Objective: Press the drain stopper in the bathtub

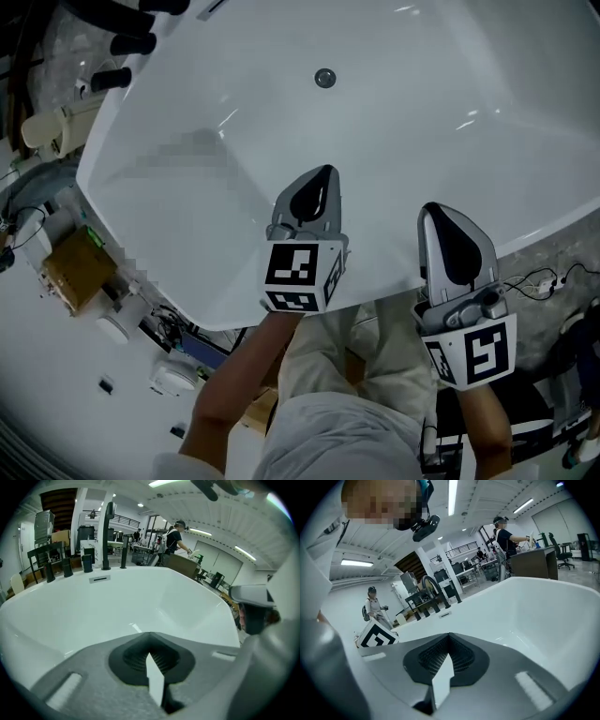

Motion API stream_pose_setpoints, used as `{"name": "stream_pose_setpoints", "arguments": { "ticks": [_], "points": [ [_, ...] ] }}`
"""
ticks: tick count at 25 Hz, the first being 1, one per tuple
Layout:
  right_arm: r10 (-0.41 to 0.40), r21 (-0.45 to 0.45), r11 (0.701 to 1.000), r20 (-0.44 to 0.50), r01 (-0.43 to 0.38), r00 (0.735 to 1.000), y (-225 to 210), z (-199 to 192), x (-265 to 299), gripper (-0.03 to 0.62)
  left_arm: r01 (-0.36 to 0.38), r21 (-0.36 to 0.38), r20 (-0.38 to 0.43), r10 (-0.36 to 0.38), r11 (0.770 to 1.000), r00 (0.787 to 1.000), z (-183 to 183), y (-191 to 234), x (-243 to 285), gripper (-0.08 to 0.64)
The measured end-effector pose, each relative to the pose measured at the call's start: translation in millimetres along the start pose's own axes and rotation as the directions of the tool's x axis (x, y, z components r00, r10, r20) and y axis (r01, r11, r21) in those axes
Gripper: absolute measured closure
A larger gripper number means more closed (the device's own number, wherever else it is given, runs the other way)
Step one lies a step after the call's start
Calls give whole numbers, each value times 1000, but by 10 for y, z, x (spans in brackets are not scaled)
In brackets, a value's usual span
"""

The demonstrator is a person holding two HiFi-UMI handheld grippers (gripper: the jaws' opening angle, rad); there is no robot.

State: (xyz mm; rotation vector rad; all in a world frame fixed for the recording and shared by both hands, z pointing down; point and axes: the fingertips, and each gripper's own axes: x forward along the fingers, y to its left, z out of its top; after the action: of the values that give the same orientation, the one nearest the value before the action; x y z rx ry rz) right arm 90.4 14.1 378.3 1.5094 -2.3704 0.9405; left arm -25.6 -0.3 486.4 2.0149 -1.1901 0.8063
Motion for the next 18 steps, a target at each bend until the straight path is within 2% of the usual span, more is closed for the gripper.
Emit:
{"name": "stream_pose_setpoints", "arguments": {
  "ticks": [6,10,12,18],
  "points": [
    [-48,6,999,-15,49,999,-287,-321,386,588,0,12,3,0,1000,1000,-190,153,494,561],
    [-51,-13,999,-24,50,998,-379,-549,697,588,-7,-7,5,7,1000,1000,-326,347,860,561],
    [-55,-20,998,-41,54,998,-415,-691,858,588,1,5,-2,-1,1000,1000,-399,426,1031,561],
    [-68,-41,997,-74,65,995,-385,-1036,1365,588,-24,36,13,23,999,1000,-544,902,1438,563]
  ]
}}
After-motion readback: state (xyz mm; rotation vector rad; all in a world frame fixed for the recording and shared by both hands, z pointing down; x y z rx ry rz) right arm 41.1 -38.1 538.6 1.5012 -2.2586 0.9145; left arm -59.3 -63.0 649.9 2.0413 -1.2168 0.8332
